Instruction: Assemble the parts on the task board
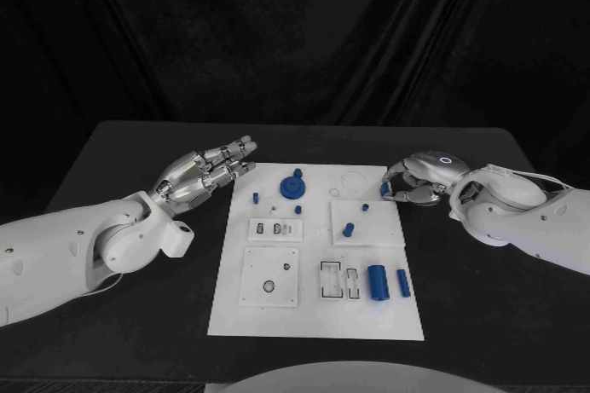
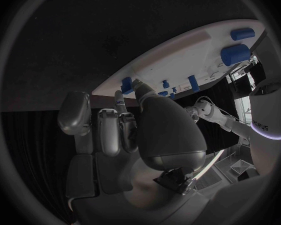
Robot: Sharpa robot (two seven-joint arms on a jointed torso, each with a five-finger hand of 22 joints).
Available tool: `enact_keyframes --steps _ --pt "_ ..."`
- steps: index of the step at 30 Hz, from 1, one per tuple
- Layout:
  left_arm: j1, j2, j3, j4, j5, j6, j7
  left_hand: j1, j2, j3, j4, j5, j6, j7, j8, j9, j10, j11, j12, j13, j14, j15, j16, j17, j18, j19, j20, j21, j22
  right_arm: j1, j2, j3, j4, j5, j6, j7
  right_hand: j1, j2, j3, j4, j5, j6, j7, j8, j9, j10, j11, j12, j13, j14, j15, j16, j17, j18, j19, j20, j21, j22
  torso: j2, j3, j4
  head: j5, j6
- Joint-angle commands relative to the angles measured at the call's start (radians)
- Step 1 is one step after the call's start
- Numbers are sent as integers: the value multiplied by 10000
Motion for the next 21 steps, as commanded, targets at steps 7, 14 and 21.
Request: enact_keyframes --steps 7,14,21 --pt "-18 42 8 3 21 166 618 -90 -18 55 -6 45 -19 67 40 -5 0 62 48 13 -4 38 -36 -9 193 14 61 44 12 -61 101 4 -72 -65 71 -42 178 84 121 -77 240 236 -50 272 161 1059 18 25 2634 730 48 -55 1682 53 -84 -15 -75 1305 -6 5 3 -5 -13" --pt "-21 47 8 -2 21 185 591 -98 -18 76 -9 44 -52 71 34 -9 -7 68 46 11 -4 48 -36 -9 192 12 67 43 12 -82 172 4 -123 -65 7 -8 315 193 238 -175 369 455 -101 521 328 1059 -23 25 2634 728 17 -71 1668 55 -71 -39 -109 1316 -2 3 -6 0 -37" --pt "-25 50 8 -5 21 205 574 -98 -18 76 -9 44 -52 71 34 -9 -7 68 46 11 -4 48 -36 -9 192 12 67 43 12 -105 203 4 -125 -41 -418 197 446 313 391 -284 802 709 -152 802 524 1059 -74 25 2634 738 -25 -55 1683 51 -38 -79 -116 1343 2 1 2 19 -36"
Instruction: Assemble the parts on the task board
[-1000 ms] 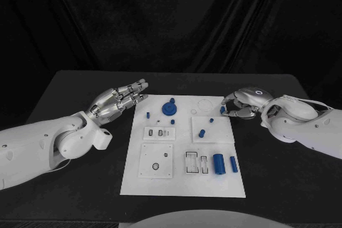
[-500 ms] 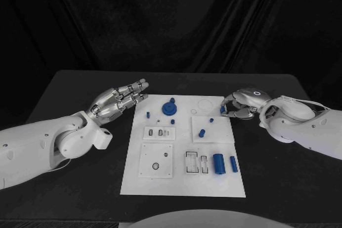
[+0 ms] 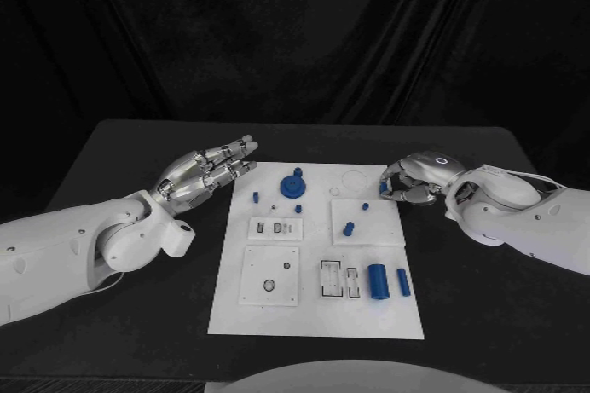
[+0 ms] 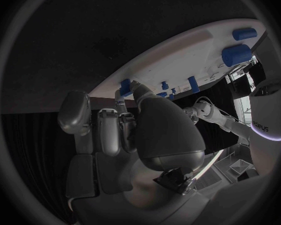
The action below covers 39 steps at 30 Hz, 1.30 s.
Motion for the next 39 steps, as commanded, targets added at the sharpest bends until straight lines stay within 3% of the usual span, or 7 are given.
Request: enact_keyframes --steps 1,6,11,18,23,30,39 --pt "-17 19 9 12 21 143 571 -98 -18 77 -8 44 -15 34 34 -9 -7 68 46 12 -4 48 -36 -14 192 12 67 43 12 -37 0 3 7 -24 -464 179 187 51 118 -53 287 192 -39 179 143 1059 -83 25 2634 744 -35 -7 1693 47 11 -55 -6 1356 6 0 7 5 -2" --pt "-21 4 9 14 21 163 552 -98 -18 77 -8 44 -15 34 34 -9 -7 68 46 12 -4 48 -36 -14 192 12 67 43 12 -38 -52 4 179 67 -1066 409 290 71 228 -173 509 466 -33 419 303 1059 -88 25 2634 755 -52 2 1699 39 48 -77 4 1383 10 3 5 40 10" --pt "-23 2 9 26 21 169 532 -105 -13 98 -8 44 37 42 45 -2 9 77 50 16 -4 55 -36 -14 192 17 72 45 14 52 -257 6 857 115 -1338 481 286 32 231 -190 557 522 2 469 341 1059 -65 25 2634 746 -44 -44 1655 48 41 -76 -54 1374 10 5 1 65 5" --pt "-25 -2 9 17 21 159 502 -105 -13 98 -8 44 37 42 45 -2 9 77 50 16 -4 55 -36 -14 192 17 72 45 14 330 -362 8 2120 131 -1231 602 151 -109 179 -153 632 540 42 491 373 1059 -19 25 2634 759 -9 -21 1676 43 66 -57 -59 1384 5 1 -35 53 -54" --pt "-25 -20 9 27 21 143 491 -105 -13 98 -8 44 37 42 45 -2 9 77 50 16 -4 55 -36 -14 192 17 72 45 14 384 -89 8 2534 134 -784 682 116 -155 181 -157 695 636 31 540 403 1059 -13 25 2634 771 -4 12 1708 36 89 -50 -27 1398 -2 -5 -14 71 -47" --pt "-25 -28 9 65 21 117 478 -111 -13 111 -8 44 55 50 52 1 16 85 52 18 -4 55 -36 -14 192 19 75 46 15 336 814 9 2308 135 259 481 8 -186 166 -108 665 643 62 531 407 1059 50 25 2634 765 37 -19 1677 52 65 -29 -139 1376 -7 -15 19 34 -29" --pt "-25 39 9 45 21 155 469 -114 -16 115 -9 43 71 51 57 4 23 86 54 20 -4 55 -36 -14 192 23 77 48 17 84 1929 9 1639 136 657 415 -27 -219 173 -110 699 624 79 506 402 1059 106 25 2634 772 71 3 1698 61 53 -8 -207 1363 -16 -32 32 25 -57"
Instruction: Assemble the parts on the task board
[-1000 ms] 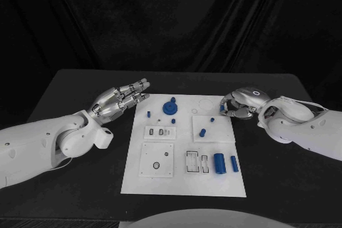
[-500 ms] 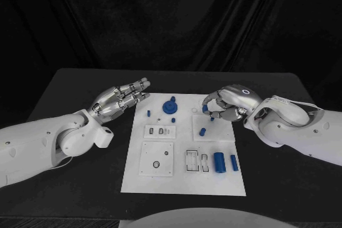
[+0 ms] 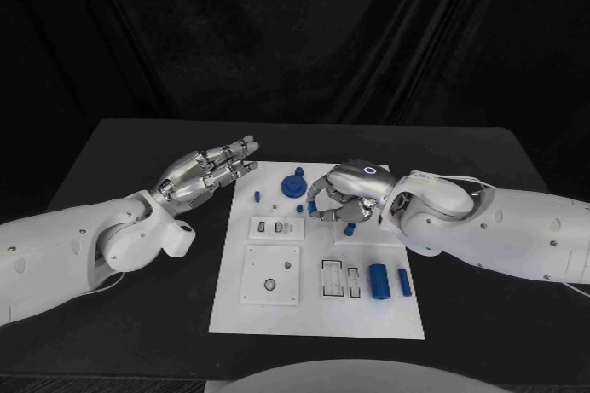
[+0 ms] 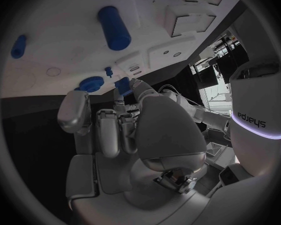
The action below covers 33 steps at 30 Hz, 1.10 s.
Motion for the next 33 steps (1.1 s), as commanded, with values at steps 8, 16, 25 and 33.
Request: enact_keyframes --steps 8,16,25,33 --pt "-8 124 9 -60 21 178 466 -119 -19 69 -10 43 20 18 58 2 -18 54 53 11 -4 59 -36 -10 193 16 79 44 6 -217 821 5 -623 -18 727 -242 -138 -51 -4 44 59 188 -132 -18 280 1057 101 26 2629 760 99 -45 1651 84 -23 48 -184 1332 8 14 -7 -44 -49" --pt "-8 177 9 -118 21 223 445 -122 -17 76 -10 44 19 21 58 2 -20 57 52 10 -4 62 -36 -10 193 15 80 43 5 -278 1189 6 -987 -45 886 -361 -172 -62 32 31 42 142 -85 -70 265 1057 151 26 2629 733 151 -124 1577 112 -81 92 -374 1288 18 21 -18 -78 -51" --pt "-8 200 9 -129 21 253 429 -124 -14 86 -10 45 10 24 58 1 -19 60 52 10 -4 66 -36 -10 193 12 82 41 4 -365 1430 6 -1189 -57 1021 -466 -168 -78 79 -12 15 67 -50 -133 247 1057 169 26 2629 709 175 -185 1521 139 -128 124 -523 1255 13 15 -32 -40 -83" --pt "-8 238 9 -147 21 292 418 -124 -14 86 -10 45 10 24 58 1 -19 60 52 10 -4 66 -36 -10 193 12 82 41 4 -417 1520 6 -1233 -528 1016 -505 -185 -111 135 -67 -18 -121 2 -261 206 1057 157 26 2629 687 178 -237 1473 165 -170 149 -655 1228 10 22 -31 -49 -122"
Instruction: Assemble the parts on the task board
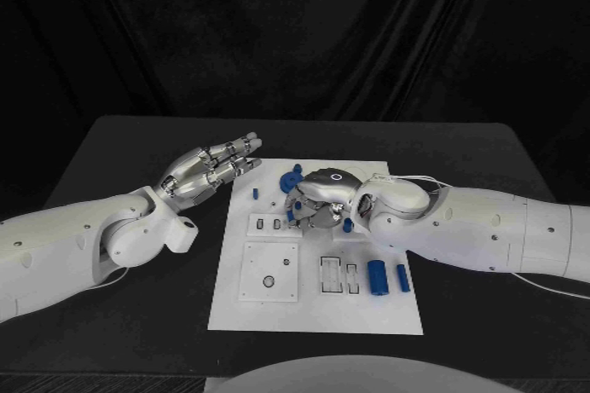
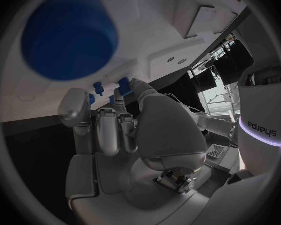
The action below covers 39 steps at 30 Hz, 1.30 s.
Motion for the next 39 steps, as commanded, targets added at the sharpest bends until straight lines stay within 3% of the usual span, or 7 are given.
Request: enact_keyframes --steps 1,21,27,32,37,39 --pt "-8 36 9 6 22 169 417 -124 -14 58 18 45 10 24 58 1 -19 60 52 13 -4 66 -36 -12 193 12 82 41 7 -91 18 -42 -41 -427 269 -304 -74 0 74 -3 -11 -152 15 -90 -16 1041 72 26 2632 726 76 -55 1468 168 -63 39 -71 1220 -5 4 5 -18 -22" --pt "-13 78 9 -40 22 235 365 -130 -7 85 16 45 -17 32 54 -2 -30 69 49 10 -4 77 -36 -12 192 8 86 39 6 -119 41 -42 -71 -540 404 -336 -325 -151 139 -133 -938 -1391 85 -883 -450 1041 71 26 2632 712 76 -85 1437 177 -34 47 -225 1226 -2 6 -1 -26 -66" --pt "-15 74 9 -45 22 236 353 -130 -7 85 16 45 -17 32 54 -2 -30 69 49 10 -4 77 -36 -12 192 8 86 39 6 -121 43 -42 -76 -541 451 -365 -427 -207 -21 -172 -1686 -2171 61 -1275 -801 882 61 -109 2491 701 71 -115 1406 185 -23 45 -328 1223 -4 6 -14 -14 -69" --pt "-16 72 9 -51 22 231 357 -130 -7 85 16 45 -17 32 54 -2 -30 69 49 10 -4 77 -36 -12 192 8 86 39 6 -121 19 -41 -61 -541 369 -320 -593 -244 -251 -81 -2296 -2522 45 -1393 -1024 867 53 -123 2476 701 65 -113 1406 186 -8 41 -372 1226 -11 2 -11 -3 -78" --pt "-16 47 9 -39 22 205 359 -130 -7 85 16 45 -17 32 54 -2 -30 69 49 10 -4 77 -36 -12 192 8 86 39 6 -119 -76 -41 17 -541 -50 -124 -803 -379 -575 196 -3057 -2971 15 -1518 -1279 866 30 -126 2472 704 47 -108 1409 181 24 25 -382 1238 -4 5 5 2 -23" --pt "-16 29 9 -27 22 179 359 -130 -7 85 16 45 -17 32 54 -2 -30 69 49 10 -4 77 -36 -12 192 8 86 39 6 -111 -143 -40 100 -541 -272 -23 -842 -593 -719 481 -3215 -3584 -22 -1655 -1545 857 1 -133 2464 710 29 -93 1422 179 41 7 -378 1246 -3 4 6 6 -7"
